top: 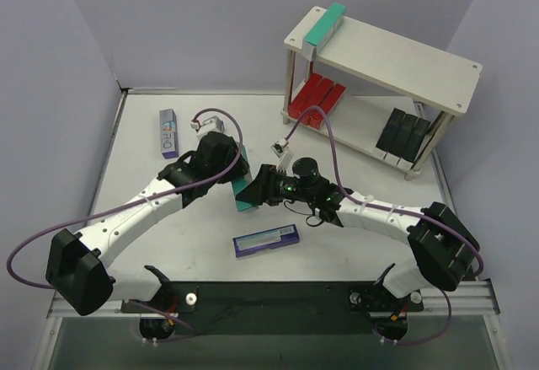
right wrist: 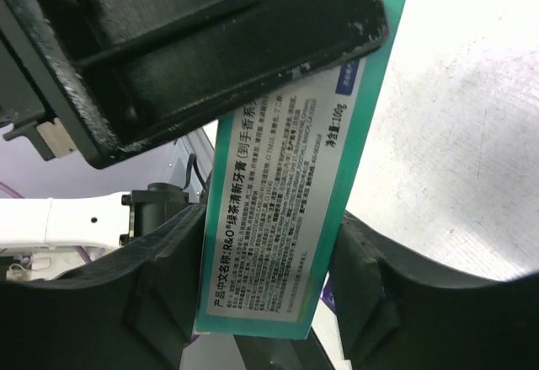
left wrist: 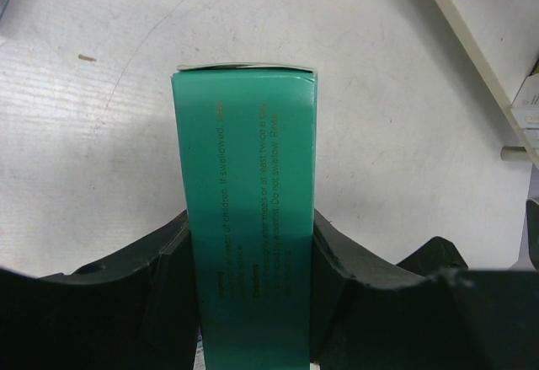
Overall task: Place and organize the toothpastes onto the shelf
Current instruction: Pick up the toothpaste from the center of the board.
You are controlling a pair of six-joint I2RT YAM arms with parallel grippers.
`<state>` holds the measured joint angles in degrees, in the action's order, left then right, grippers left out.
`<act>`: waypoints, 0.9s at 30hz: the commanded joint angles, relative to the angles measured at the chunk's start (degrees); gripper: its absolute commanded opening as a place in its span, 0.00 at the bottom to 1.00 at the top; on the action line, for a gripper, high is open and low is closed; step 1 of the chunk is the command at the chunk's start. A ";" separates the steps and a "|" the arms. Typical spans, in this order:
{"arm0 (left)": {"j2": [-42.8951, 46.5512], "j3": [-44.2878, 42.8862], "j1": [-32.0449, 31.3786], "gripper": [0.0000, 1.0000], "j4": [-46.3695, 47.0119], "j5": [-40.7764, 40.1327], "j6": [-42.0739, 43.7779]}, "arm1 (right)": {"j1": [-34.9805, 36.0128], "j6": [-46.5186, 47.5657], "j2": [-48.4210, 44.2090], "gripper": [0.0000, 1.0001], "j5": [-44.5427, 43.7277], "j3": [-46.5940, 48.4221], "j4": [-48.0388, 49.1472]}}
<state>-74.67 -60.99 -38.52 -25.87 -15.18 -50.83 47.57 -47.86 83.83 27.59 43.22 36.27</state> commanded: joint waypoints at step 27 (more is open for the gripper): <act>31.69 16.06 0.29 0.93 41.25 -17.43 42.39 | -15.22 2.86 -14.84 0.29 -2.72 16.71 -15.44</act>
<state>-44.56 -49.25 -38.52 11.68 -28.88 -14.02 36.16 -43.92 71.92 25.23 53.69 20.08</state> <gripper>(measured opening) 0.930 0.492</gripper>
